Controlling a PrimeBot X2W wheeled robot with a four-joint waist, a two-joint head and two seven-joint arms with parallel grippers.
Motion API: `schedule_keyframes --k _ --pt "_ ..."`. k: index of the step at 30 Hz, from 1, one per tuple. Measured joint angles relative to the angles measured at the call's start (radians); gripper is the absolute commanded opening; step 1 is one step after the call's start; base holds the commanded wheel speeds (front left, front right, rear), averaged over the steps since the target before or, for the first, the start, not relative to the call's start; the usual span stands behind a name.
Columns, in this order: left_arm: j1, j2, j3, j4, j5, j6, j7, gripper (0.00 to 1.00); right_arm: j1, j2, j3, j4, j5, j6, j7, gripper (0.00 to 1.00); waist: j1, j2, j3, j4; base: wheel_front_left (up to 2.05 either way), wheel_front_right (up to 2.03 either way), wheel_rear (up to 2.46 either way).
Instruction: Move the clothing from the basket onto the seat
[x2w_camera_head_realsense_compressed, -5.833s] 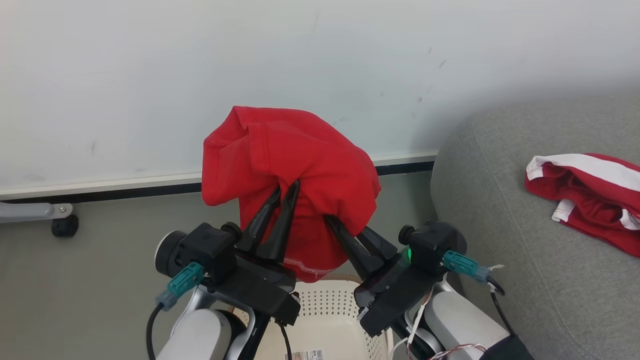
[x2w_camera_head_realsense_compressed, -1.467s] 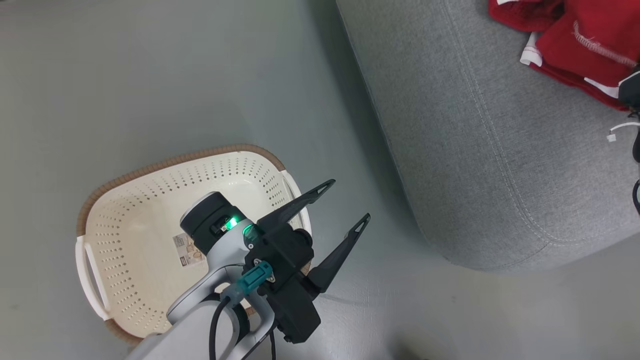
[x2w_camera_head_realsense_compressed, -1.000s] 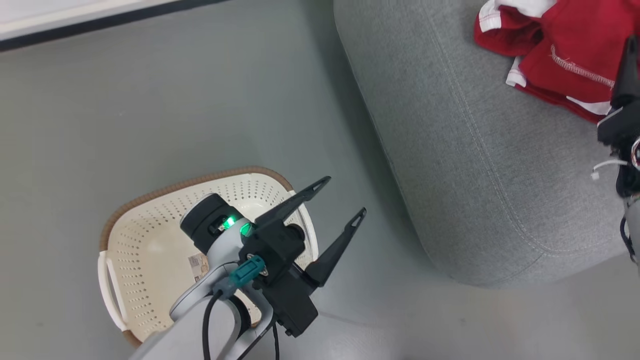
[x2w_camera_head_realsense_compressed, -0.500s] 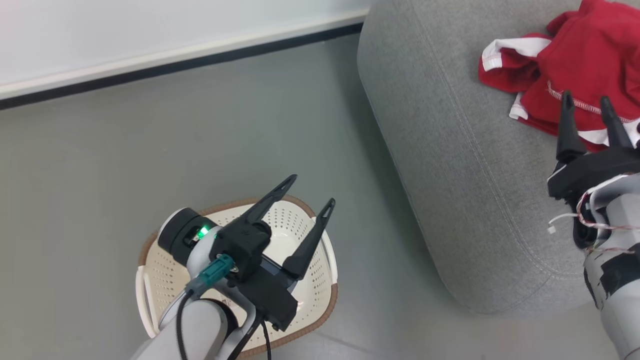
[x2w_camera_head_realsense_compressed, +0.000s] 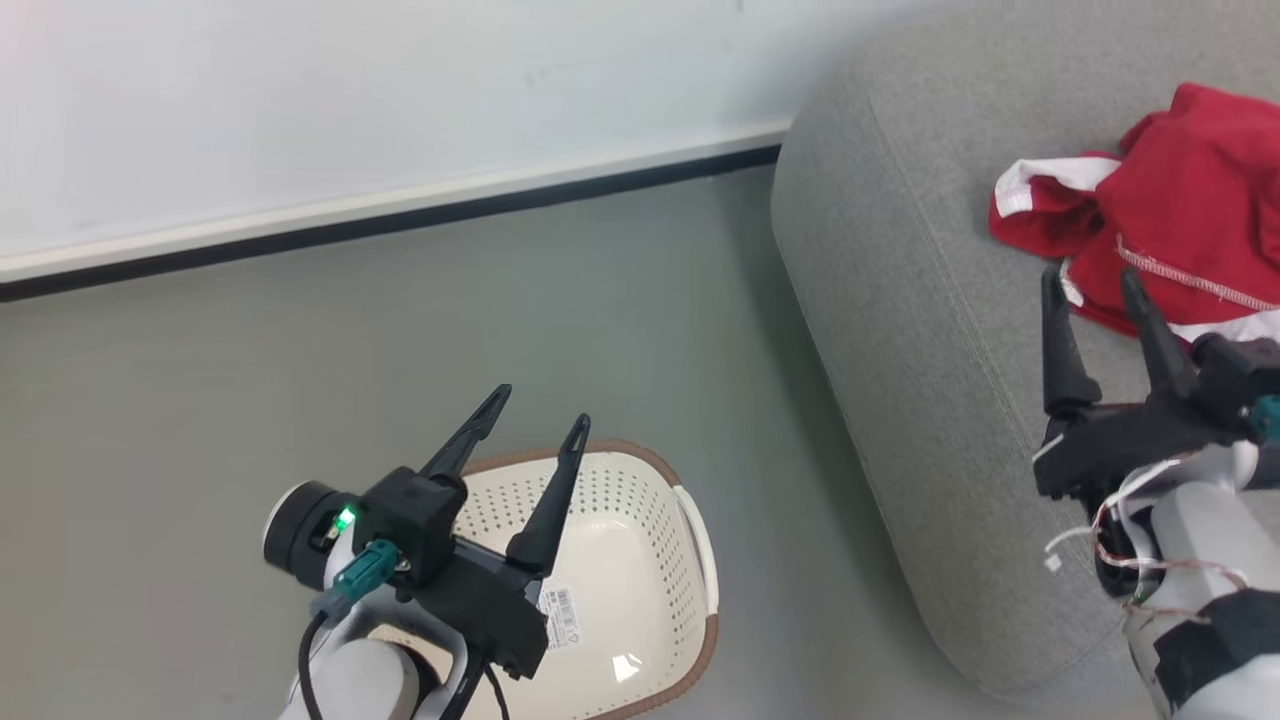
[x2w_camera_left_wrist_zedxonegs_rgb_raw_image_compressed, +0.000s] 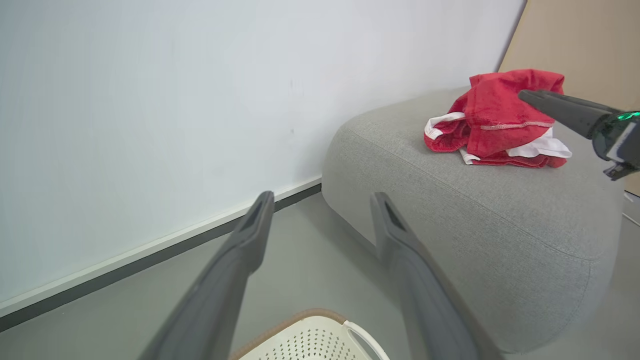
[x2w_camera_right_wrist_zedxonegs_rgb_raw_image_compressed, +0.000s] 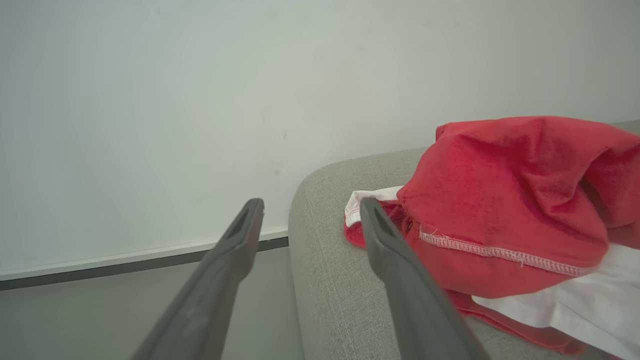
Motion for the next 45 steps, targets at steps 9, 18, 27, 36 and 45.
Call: schedule_keyframes --k 9,18,27,36,45 --pt "0.07 0.001 0.071 0.014 -0.046 0.047 -0.027 1.0 0.111 0.02 0.02 -0.107 -0.028 -0.024 0.0 1.0 0.0001 0.0 -0.065 0.048 0.0 0.0 0.0" --pt "0.126 0.01 0.133 0.021 -0.062 0.071 -0.045 1.0 0.181 0.019 0.032 -0.174 -0.047 -0.04 0.0 1.0 0.0001 0.0 -0.115 0.083 0.0 0.0 0.0" --pt "0.19 0.015 0.187 0.026 -0.073 0.088 -0.061 1.0 0.245 0.022 0.048 -0.215 -0.057 -0.061 0.0 1.0 0.0001 0.0 -0.153 0.104 0.0 0.0 0.0" --pt "0.238 0.013 0.244 0.024 -0.093 0.097 -0.071 1.0 0.311 0.024 0.052 -0.254 -0.063 -0.087 0.0 1.0 0.0002 0.0 -0.179 0.114 0.0 0.0 0.0" --pt "0.279 0.004 0.281 0.019 -0.092 0.105 -0.08 1.0 0.358 0.025 0.051 -0.278 -0.063 -0.1 0.01 1.0 0.0003 0.0001 -0.202 0.119 0.0 0.0 0.0"
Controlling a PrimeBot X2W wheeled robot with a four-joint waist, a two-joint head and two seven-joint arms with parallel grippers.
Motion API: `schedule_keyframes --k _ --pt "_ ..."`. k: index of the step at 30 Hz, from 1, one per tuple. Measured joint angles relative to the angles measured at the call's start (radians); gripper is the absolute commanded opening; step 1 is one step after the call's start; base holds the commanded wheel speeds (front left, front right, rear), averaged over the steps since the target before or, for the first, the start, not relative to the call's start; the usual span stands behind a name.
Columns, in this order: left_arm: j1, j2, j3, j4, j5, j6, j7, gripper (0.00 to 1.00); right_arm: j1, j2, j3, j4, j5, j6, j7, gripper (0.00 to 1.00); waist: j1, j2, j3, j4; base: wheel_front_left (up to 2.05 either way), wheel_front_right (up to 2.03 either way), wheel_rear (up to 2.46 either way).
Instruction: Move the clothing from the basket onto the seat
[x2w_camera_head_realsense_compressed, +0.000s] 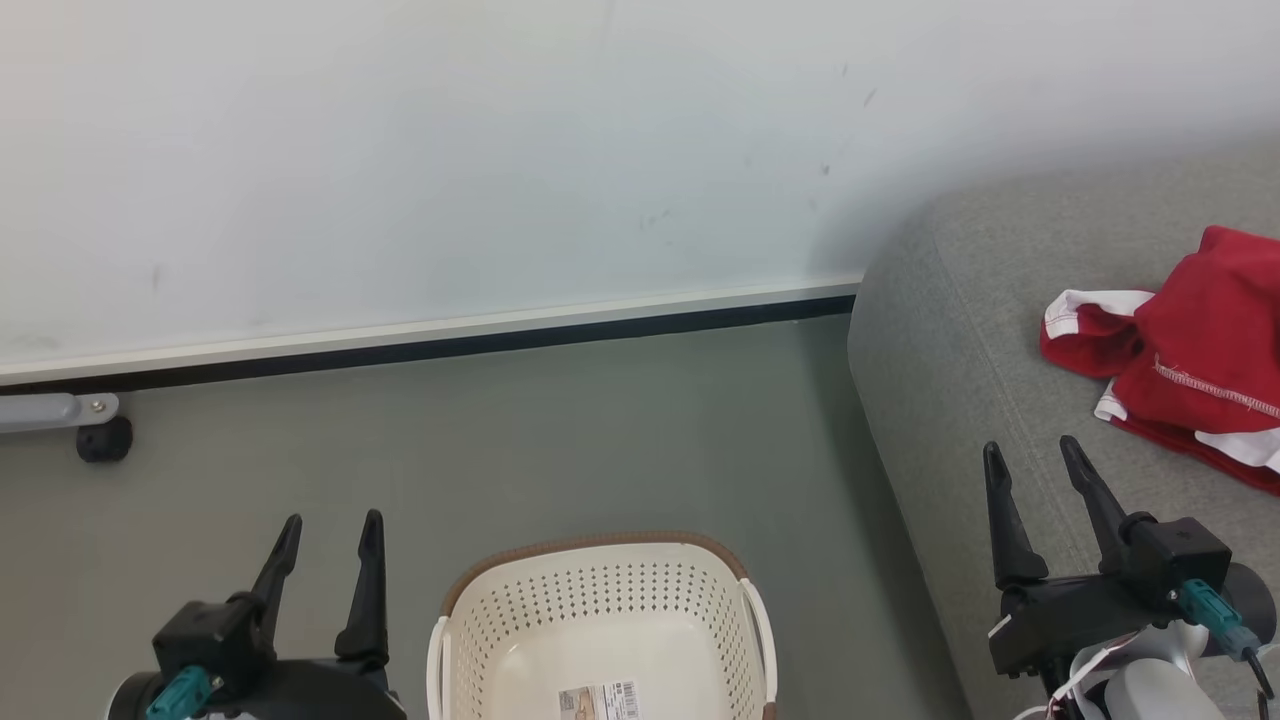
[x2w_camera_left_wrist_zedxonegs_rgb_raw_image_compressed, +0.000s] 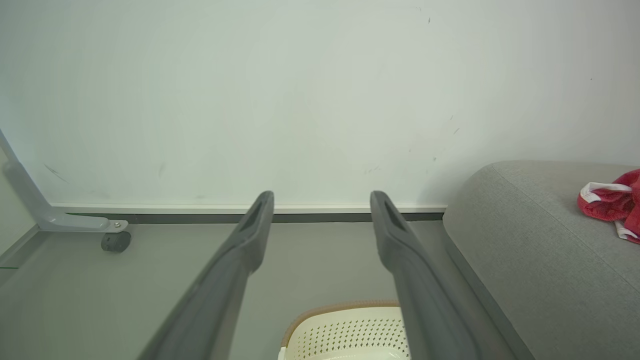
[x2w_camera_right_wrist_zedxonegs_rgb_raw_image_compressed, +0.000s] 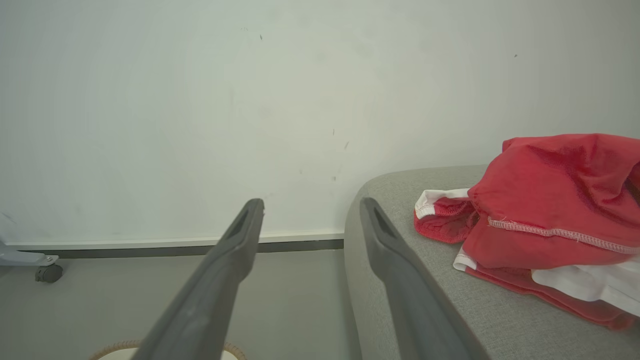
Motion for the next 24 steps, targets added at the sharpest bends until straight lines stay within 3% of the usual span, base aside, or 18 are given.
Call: schedule_keyframes --k 24 --pt "0.056 -0.036 0.069 -0.012 0.059 0.001 0.002 1.0 0.047 -0.002 0.001 -0.068 0.001 -0.013 0.044 1.0 0.0 0.0 -0.028 0.006 0.0 0.0 0.0"
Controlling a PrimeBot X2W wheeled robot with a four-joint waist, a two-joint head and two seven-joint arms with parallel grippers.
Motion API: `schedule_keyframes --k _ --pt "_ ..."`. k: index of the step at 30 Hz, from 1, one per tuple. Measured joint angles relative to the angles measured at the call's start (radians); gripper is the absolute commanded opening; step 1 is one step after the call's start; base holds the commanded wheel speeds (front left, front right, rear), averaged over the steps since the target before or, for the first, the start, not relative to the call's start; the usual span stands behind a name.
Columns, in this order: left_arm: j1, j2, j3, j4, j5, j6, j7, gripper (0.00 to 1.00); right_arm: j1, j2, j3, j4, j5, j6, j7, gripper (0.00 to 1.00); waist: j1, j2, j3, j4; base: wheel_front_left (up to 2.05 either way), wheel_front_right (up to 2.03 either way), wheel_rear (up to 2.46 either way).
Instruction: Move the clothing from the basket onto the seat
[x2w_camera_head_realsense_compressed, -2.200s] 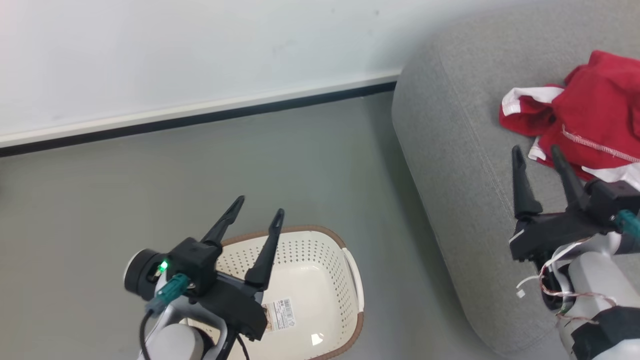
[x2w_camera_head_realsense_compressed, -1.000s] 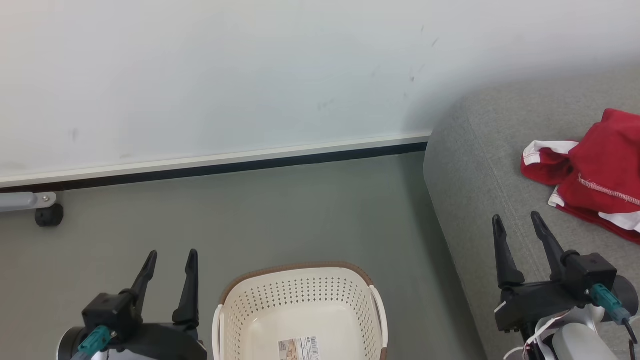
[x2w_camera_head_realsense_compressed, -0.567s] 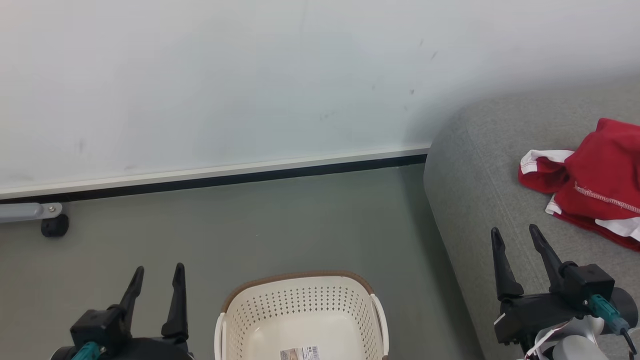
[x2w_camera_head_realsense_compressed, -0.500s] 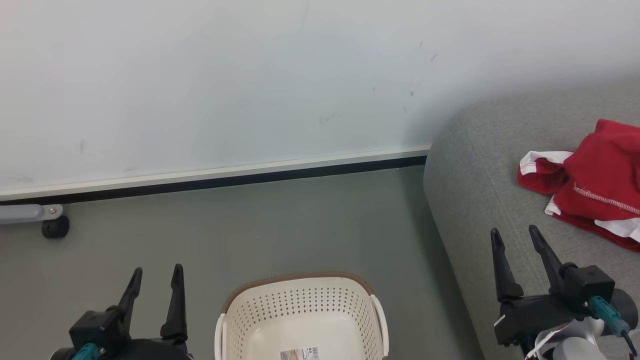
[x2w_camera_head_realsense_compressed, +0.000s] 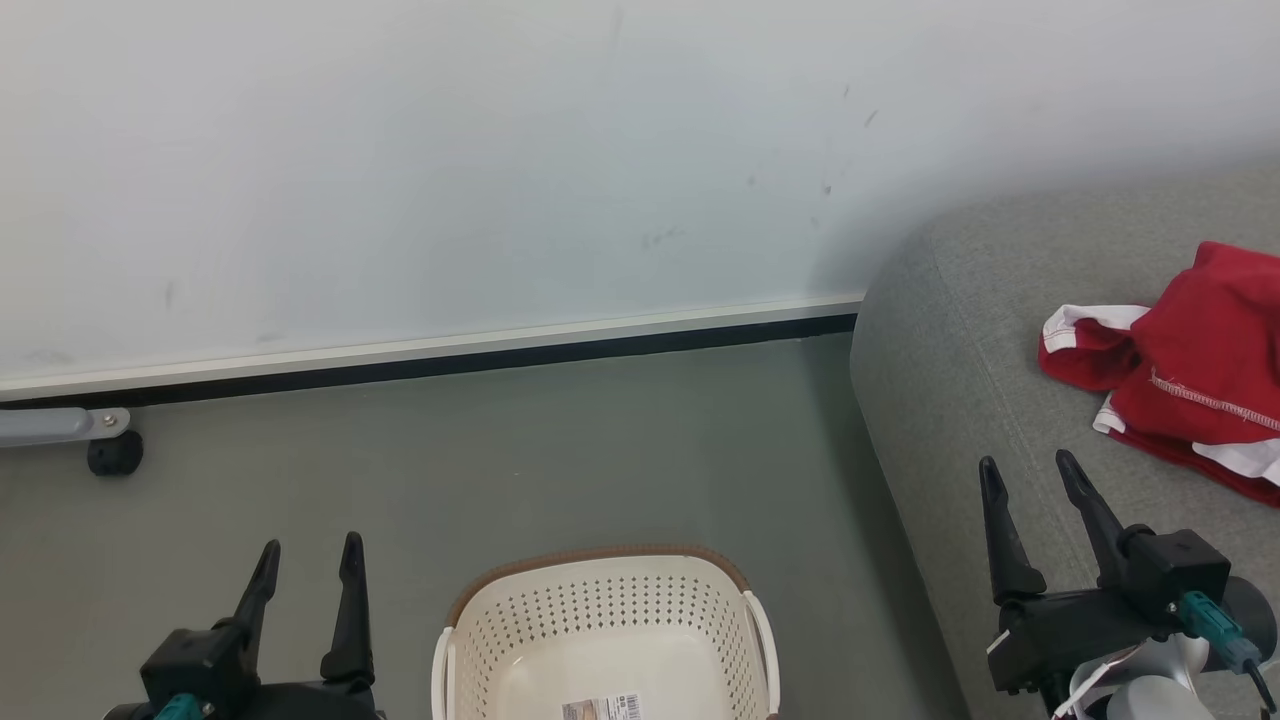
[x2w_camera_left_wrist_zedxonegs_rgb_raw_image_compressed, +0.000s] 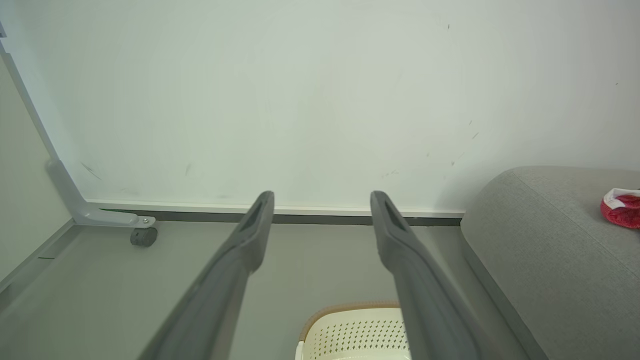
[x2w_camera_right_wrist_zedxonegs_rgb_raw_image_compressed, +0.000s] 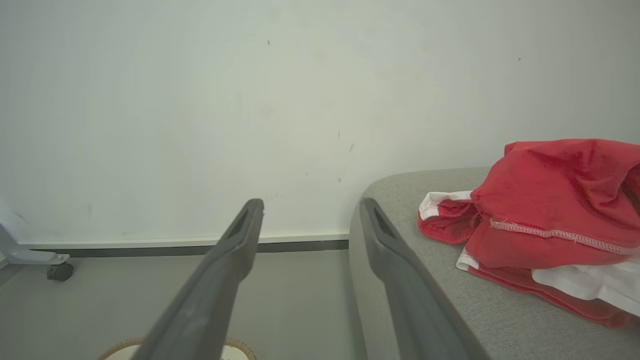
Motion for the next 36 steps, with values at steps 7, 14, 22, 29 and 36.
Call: schedule_keyframes --k 7,14,22,29,36 --pt "0.0 -0.007 0.008 0.0 0.018 0.0 0.005 1.0 0.009 -0.004 -0.001 -0.007 0.0 -0.001 0.017 1.0 0.0 0.0 0.001 0.003 0.0 0.0 0.0" --pt "0.0 -0.016 0.02 0.003 0.044 0.0 0.01 1.0 0.011 -0.007 -0.003 -0.015 0.001 -0.004 0.026 1.0 0.0 0.0 -0.009 0.007 0.0 0.0 0.0" --pt "0.021 -0.035 0.022 0.044 0.034 -0.003 0.018 0.0 0.05 0.019 -0.004 0.026 0.015 0.0 0.034 0.0 0.0 -0.0001 -0.011 0.009 0.0 0.0 0.0" --pt "0.021 -0.041 0.04 0.057 -0.043 -0.02 0.036 0.0 0.05 0.026 -0.034 0.032 0.093 0.009 0.053 0.0 0.0 -0.0001 -0.011 0.012 0.0 0.0 0.0" --pt "0.018 -0.049 0.059 0.067 -0.149 -0.038 0.054 0.0 0.05 0.037 -0.062 0.036 0.203 0.024 0.078 0.0 0.0 0.0 -0.011 0.015 0.0 0.0 0.0"
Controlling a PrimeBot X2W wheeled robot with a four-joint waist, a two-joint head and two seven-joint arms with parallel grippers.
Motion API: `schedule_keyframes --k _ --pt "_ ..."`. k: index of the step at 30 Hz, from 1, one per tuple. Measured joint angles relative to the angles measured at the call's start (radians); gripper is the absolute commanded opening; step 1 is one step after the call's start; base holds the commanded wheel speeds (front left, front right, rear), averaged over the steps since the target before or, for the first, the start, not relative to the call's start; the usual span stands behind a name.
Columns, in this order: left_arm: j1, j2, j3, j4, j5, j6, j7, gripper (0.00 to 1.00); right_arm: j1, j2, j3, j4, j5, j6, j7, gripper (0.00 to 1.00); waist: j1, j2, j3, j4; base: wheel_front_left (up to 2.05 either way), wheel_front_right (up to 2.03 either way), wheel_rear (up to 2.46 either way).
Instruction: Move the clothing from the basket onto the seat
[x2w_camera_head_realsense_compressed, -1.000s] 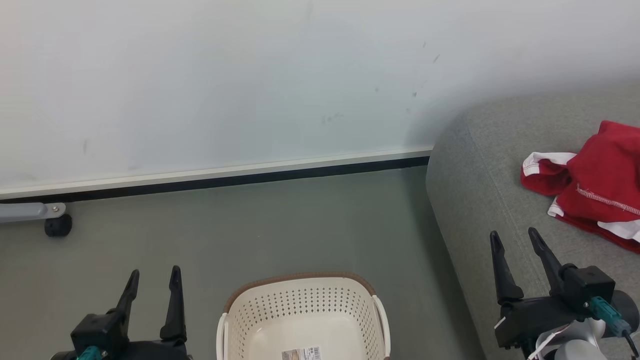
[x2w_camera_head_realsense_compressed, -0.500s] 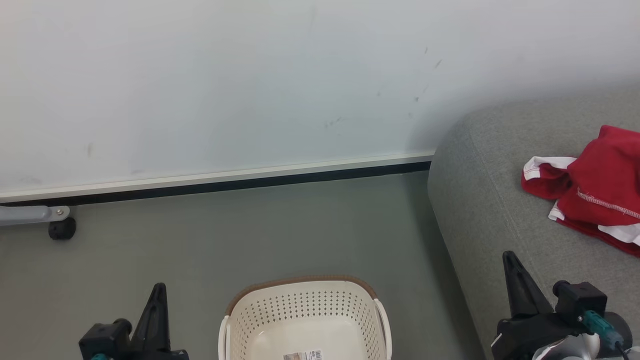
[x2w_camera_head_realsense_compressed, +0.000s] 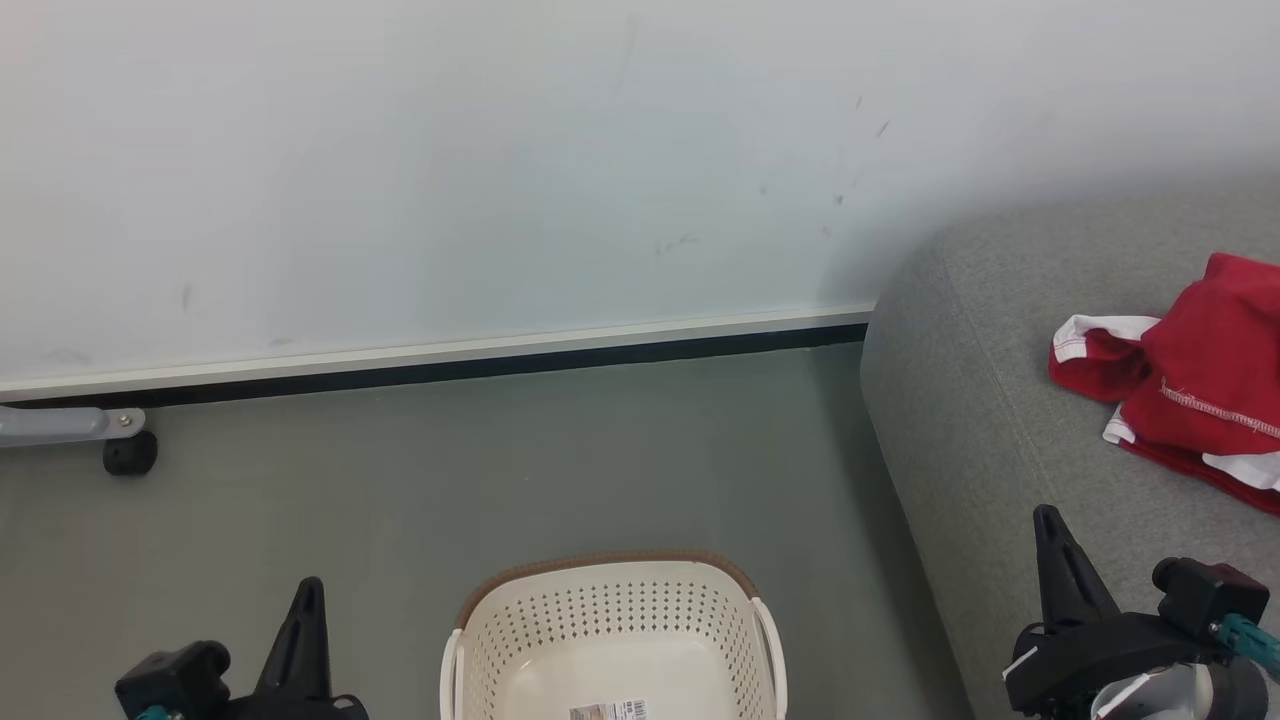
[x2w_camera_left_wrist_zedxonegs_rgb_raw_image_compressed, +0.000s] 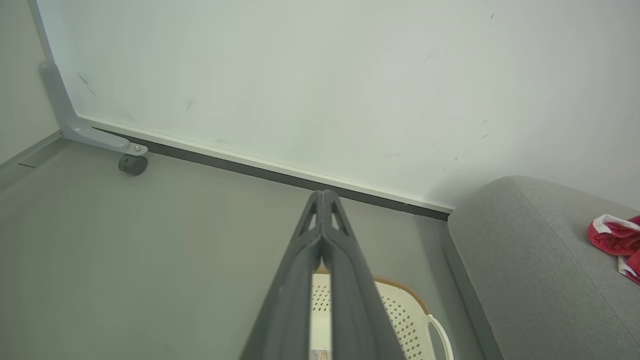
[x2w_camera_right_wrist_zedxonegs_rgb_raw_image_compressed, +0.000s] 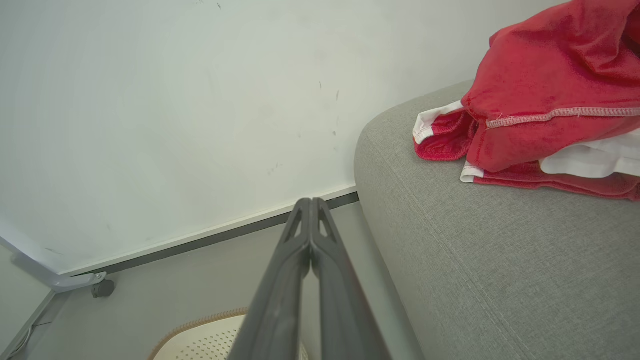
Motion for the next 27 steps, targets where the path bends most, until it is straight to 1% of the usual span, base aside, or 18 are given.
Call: schedule_keyframes --k 12,13,17,18,20,27 --pt "-0.009 -0.017 0.031 0.022 -0.148 -0.027 0.03 0.0 0.0 0.019 -0.045 0.006 0.162 0.022 0.04 0.0 0.0 0.0 0.0 0.005 0.0 0.0 0.0" --pt "-0.01 -0.019 0.033 0.023 -0.167 -0.035 0.035 0.0 0.0 0.021 -0.049 0.006 0.178 0.024 0.044 0.0 0.0 0.0 0.0 0.006 0.0 0.0 0.0" --pt "-0.019 -0.022 0.038 0.028 -0.198 -0.036 0.043 0.0 0.0 0.026 -0.061 0.007 0.217 0.031 0.053 0.0 0.0 0.0 0.0 0.007 0.0 0.0 0.0" --pt "-0.021 -0.022 0.041 0.029 -0.211 -0.044 0.043 0.0 0.0 0.029 -0.065 0.007 0.23 0.031 0.054 0.0 0.0001 0.0 0.0 0.008 0.0 0.0 0.0" --pt "-0.021 -0.024 0.046 0.031 -0.245 -0.044 0.05 0.0 0.0 0.032 -0.072 0.007 0.261 0.036 0.062 0.0 0.0 0.0 0.0 0.008 0.0 0.0 0.0" --pt "-0.028 -0.033 0.067 0.047 -0.339 -0.07 0.068 0.0 0.0 0.045 -0.102 0.011 0.367 0.052 0.083 0.0 0.0 0.0 0.0 0.012 0.0 0.0 0.0"
